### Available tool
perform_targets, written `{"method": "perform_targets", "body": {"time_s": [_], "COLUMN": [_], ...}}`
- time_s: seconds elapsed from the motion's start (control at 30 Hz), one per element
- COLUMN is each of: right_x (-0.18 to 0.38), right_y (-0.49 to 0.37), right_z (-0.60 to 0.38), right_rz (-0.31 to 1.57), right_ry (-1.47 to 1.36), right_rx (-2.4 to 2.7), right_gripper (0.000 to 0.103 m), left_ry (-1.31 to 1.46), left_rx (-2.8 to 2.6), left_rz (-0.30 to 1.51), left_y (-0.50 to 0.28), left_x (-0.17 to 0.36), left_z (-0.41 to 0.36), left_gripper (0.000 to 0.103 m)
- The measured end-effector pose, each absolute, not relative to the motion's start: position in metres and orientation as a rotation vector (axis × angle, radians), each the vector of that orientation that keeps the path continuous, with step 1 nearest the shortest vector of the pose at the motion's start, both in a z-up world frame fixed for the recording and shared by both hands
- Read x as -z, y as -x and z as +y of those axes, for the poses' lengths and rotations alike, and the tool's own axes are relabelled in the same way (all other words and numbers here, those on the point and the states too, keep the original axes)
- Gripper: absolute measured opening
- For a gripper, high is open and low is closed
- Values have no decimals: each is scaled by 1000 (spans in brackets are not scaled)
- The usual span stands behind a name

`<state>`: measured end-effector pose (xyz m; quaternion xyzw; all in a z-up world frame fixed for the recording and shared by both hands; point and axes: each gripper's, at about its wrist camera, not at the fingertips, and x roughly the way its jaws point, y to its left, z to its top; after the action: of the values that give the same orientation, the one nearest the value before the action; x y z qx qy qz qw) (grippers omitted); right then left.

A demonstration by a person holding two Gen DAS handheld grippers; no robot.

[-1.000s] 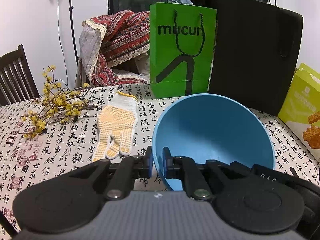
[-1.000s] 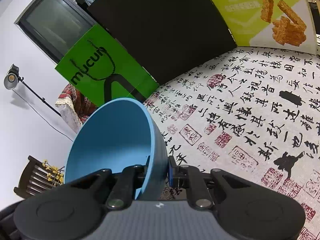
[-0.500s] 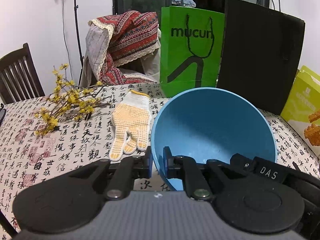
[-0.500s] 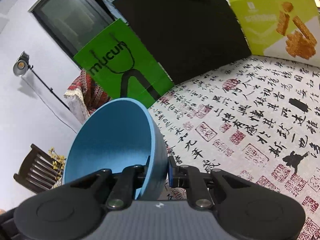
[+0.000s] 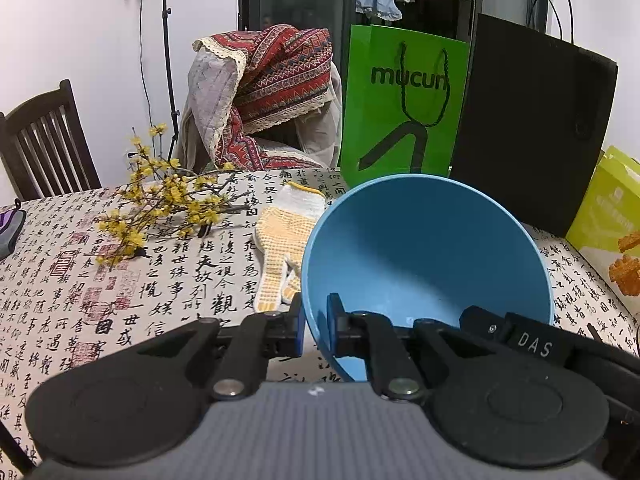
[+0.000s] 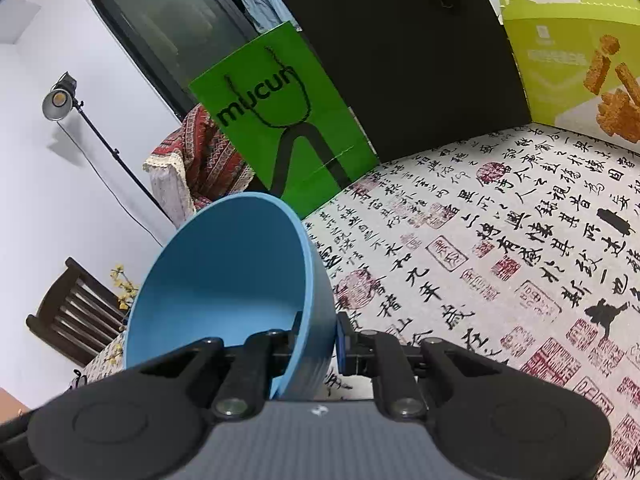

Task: Organize plates and bowls
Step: 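Lift the gripped blue bowl off the table with both grippers, then carry the held blue bowl toward the pink suitcase and other blue bowls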

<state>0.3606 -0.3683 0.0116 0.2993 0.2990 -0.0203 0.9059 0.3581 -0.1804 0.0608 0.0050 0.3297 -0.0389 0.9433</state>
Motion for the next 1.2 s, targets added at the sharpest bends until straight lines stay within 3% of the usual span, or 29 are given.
{"method": "perform_targets", "body": {"time_s": [1.2], "right_x": [-44], "right_y": [-284], "right_z": [-284], "right_rz": [573], "right_ry": [-537], "right_rx": [-7], "right_gripper": [12], "left_ry": [78], "left_rx": [97], "left_rz": [601], "left_y": [-272], "left_x": [-89], "left_z": [-90], "left_gripper": [11]}}
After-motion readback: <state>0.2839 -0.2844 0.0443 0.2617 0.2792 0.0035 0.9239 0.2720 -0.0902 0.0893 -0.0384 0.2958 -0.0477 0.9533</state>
